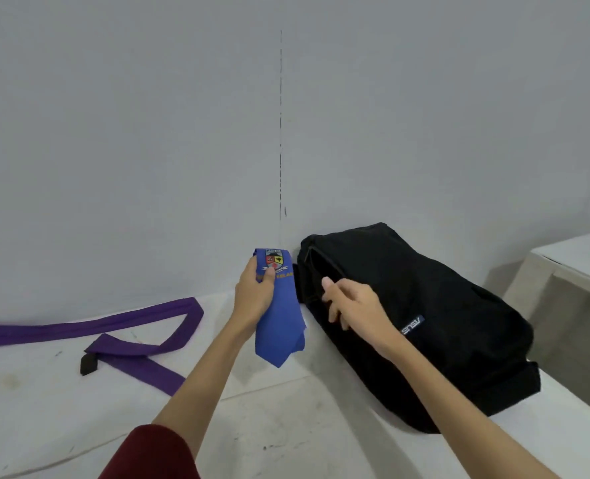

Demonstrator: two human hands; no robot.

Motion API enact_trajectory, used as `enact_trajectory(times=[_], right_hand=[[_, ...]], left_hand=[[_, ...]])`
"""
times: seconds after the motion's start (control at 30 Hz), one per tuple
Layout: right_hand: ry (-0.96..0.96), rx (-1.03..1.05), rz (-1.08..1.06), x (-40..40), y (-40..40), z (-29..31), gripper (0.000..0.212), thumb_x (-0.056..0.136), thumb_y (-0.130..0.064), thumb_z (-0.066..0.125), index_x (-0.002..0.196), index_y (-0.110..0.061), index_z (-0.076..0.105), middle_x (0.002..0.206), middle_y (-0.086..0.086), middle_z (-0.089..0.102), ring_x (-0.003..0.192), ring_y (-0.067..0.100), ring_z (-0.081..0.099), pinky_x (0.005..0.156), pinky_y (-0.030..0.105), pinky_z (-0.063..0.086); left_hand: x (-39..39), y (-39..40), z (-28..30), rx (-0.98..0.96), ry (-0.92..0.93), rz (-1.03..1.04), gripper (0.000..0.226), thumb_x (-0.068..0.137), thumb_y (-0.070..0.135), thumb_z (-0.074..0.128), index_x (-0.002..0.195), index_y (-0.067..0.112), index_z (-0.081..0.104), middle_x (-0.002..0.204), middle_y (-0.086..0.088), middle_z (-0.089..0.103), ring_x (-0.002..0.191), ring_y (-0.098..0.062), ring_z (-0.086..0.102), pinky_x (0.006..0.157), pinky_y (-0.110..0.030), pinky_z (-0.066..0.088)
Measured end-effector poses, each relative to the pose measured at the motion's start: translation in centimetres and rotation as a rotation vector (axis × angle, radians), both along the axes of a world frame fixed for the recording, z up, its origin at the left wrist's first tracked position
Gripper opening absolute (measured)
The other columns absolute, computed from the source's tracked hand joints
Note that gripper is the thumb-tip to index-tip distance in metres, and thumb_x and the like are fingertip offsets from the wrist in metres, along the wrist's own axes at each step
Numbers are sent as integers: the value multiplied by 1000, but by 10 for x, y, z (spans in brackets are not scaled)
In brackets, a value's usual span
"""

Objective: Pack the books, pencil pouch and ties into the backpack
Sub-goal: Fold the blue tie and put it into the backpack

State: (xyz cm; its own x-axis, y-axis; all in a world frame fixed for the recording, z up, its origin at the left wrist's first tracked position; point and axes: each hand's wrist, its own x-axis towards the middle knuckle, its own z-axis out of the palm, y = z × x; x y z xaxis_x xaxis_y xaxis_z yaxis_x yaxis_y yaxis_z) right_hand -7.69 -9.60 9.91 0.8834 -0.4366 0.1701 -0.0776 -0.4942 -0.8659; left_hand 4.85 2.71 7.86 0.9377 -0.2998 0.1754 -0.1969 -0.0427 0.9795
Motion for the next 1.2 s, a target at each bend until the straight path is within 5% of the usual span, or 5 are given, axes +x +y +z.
enact_trajectory(times=[0.13,0.27,0.87,1.03,1.2], right_hand=[[334,-921,-197,5,-71,10,51,83,-54,59,116,-17,45,105,-2,60,98,20,56,78,33,42],[413,-1138,-45,11,-101,18,41,83,-45,59,112,-19,48,105,-3,63,97,21,59,73,30,35],[165,-428,246,15,-155,50,18,69,-19,65,58,-14,51,46,-4,55,35,7,47,56,28,49],[151,-397,342,21,-161,50,19,68,-15,63,56,-17,49,45,-5,55,34,7,48,52,24,45],[180,-415,407,24,-169,53,19,69,-18,65,57,-17,50,47,-3,60,37,10,50,52,23,46]], left_hand=[[-4,-30,-15,35,143,-116,16,98,14,44,109,16,56,99,-6,64,78,-17,61,66,-26,49],[-5,-66,-21,95,218,-216,17,99,14,44,112,15,55,94,-2,64,74,-10,60,55,-16,47],[6,-169,1,15,274,25,22,94,3,43,78,14,53,75,-6,59,66,-16,54,56,-25,44],[19,-203,-2,-110,276,316,21,94,8,39,83,9,56,90,-10,58,91,-22,55,86,-44,47],[17,-198,8,-221,427,59,35,100,15,37,67,16,50,71,-29,59,57,-9,51,52,-19,45]])
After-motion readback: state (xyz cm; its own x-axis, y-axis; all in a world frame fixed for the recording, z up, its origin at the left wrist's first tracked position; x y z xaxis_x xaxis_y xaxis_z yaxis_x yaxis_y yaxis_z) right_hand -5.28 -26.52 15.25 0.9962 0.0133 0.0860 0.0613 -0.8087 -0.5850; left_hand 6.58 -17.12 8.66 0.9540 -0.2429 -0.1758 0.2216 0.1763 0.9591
